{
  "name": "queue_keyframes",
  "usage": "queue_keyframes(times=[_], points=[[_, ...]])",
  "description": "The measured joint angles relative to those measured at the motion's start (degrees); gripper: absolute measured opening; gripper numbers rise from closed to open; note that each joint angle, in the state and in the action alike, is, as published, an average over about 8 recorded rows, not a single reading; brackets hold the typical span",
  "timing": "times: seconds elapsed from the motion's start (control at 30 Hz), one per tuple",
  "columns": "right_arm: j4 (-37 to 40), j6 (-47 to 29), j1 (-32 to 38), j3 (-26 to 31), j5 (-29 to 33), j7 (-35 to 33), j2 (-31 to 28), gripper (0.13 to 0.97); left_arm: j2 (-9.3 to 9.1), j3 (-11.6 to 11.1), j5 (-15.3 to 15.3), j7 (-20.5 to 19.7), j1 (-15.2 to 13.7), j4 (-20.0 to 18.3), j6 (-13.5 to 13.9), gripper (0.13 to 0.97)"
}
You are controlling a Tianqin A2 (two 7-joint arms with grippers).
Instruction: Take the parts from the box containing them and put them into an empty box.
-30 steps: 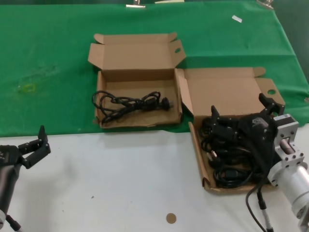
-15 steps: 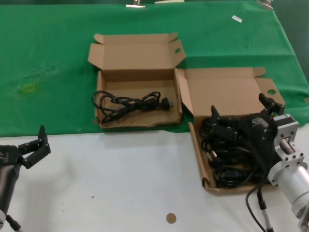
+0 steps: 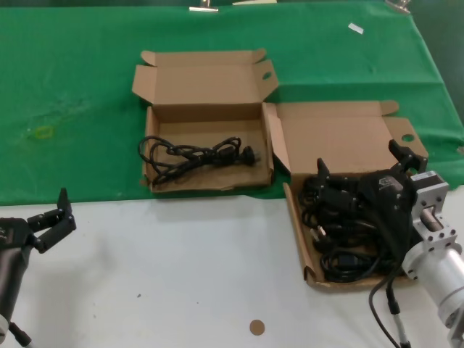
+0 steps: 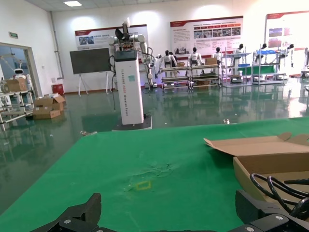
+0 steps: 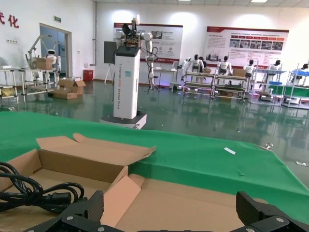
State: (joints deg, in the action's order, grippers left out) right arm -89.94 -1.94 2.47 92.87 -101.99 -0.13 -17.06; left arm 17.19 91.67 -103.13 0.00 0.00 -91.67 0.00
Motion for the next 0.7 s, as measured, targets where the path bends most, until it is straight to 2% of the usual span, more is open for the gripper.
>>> queue_keyframes(times=[0.7], points=[[0.0, 0.0, 0.0, 0.0, 0.0, 0.0, 0.0, 0.966, 0.0, 0.0, 0.0, 0.0, 0.0, 0.0, 0.0, 0.966]])
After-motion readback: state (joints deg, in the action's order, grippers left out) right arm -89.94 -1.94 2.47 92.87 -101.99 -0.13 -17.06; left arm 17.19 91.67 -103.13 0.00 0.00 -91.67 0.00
